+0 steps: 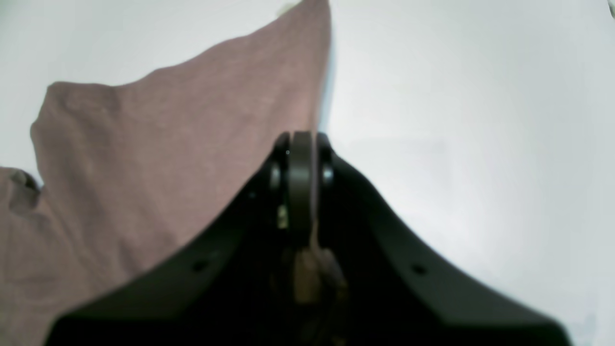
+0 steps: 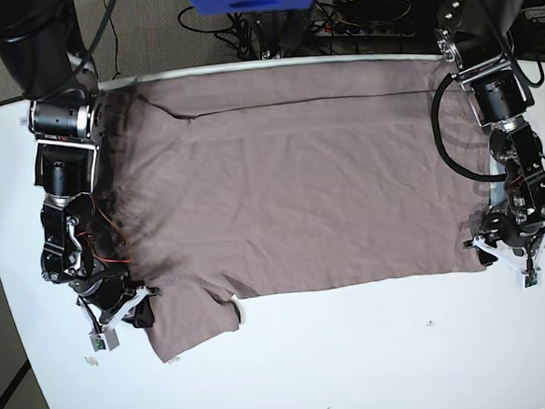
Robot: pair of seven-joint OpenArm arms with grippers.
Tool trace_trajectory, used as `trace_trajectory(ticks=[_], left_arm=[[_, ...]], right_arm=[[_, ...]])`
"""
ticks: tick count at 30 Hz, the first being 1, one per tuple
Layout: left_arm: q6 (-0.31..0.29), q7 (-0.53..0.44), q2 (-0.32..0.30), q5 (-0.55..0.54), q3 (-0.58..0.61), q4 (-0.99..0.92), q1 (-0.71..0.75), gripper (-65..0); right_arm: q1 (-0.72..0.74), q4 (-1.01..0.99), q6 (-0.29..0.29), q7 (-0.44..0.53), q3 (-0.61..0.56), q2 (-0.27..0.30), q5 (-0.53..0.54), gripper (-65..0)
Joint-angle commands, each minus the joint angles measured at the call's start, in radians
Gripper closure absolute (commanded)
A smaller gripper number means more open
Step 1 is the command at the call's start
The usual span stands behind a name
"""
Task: Fold the T-shirt properly
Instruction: 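Lower both grippers and close the right gripper on a hem corner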
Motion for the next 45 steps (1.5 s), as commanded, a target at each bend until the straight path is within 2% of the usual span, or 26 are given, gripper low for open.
trace_trajectory(ticks=[1,16,28,45], left_arm=[[-0.003,-0.013,-0.009,-0.013,0.001,0.011,-0.022,-38.7],[-0.016,0.025,-0.003,-0.171,0.014,0.025,0.008,-38.2],[-0.027,0.031,0.003,-0.238,0.039,0.025,0.017,-38.3],[-0.068,0.023,0.012,-0.211,0.023,0.002,0.014,-38.3]], right_arm=[[0.011,0.0,0.005,-0.036,-0.006,0.007,-0.014,-2.7],[0.019,0.006,0.002,-0.02,-0.004,0.009,-0.005,-1.1],[0.017,0.013,0.0,-0.015,-0.001,0.009,-0.002,-0.7],[0.006,0.011,0.005,-0.016,-0.001,0.01,-0.007,-0.6]])
